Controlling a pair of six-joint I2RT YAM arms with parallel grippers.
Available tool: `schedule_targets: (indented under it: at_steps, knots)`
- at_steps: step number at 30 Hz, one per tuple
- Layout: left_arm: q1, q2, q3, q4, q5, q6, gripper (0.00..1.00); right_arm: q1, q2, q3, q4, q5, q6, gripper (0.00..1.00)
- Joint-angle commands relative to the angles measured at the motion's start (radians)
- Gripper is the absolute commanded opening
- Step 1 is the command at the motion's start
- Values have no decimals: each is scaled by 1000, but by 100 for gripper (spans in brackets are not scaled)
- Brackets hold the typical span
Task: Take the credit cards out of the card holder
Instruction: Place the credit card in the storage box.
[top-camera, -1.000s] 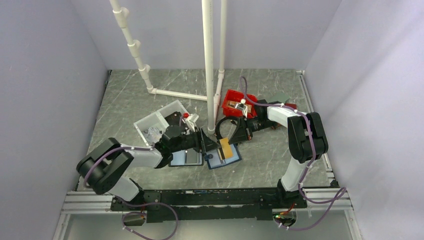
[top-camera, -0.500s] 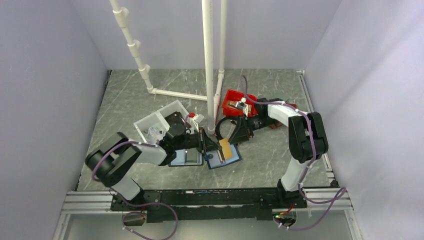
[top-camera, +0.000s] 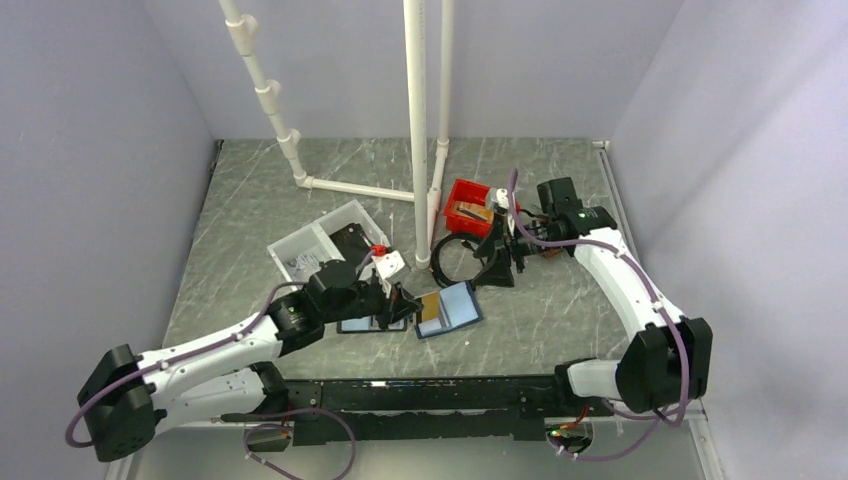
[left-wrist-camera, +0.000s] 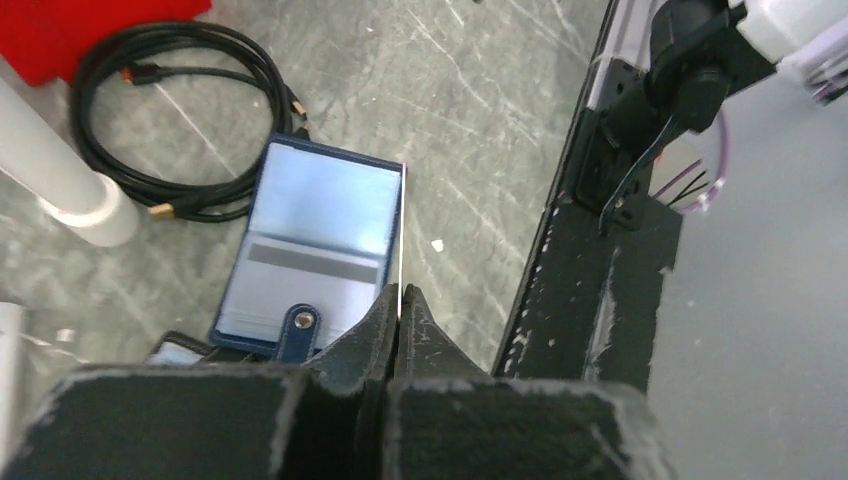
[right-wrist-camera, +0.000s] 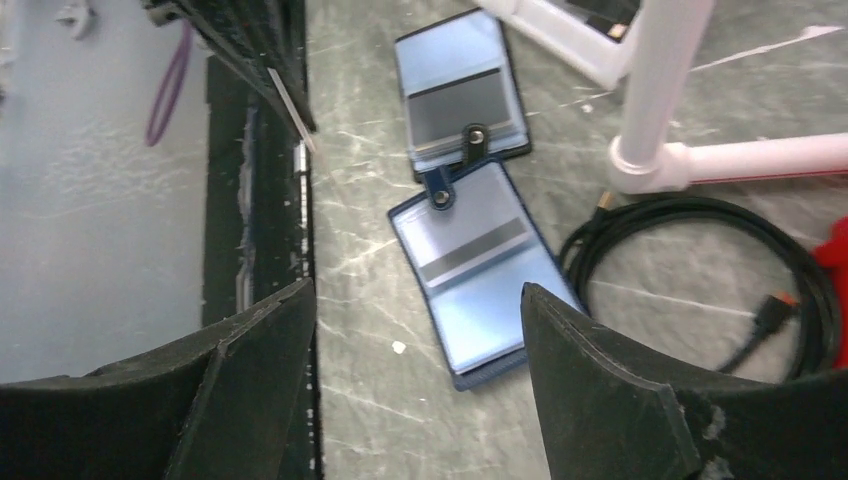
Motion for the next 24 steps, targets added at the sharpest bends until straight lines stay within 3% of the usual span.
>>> schedule_targets:
  at_steps: [1, 11, 16, 22, 24]
  knots:
    - [-51, -65, 113, -217, -109, 321, 0, -41, -54, -18, 109, 48, 67, 79]
    - [-232, 42, 287, -307, -290, 684, 0, -145, -151, -96, 222, -131, 202, 89]
    - [-336, 98, 300, -266, -326, 866, 0, -156, -152, -167, 334, -242, 312, 99]
    - [-423, 136, 252, -134, -327, 1037, 0, -134, -144, -286, 625, -310, 619, 100]
    - [-447, 144, 248, -116, -373, 1071, 0, -104, -127, -294, 641, -309, 638, 100]
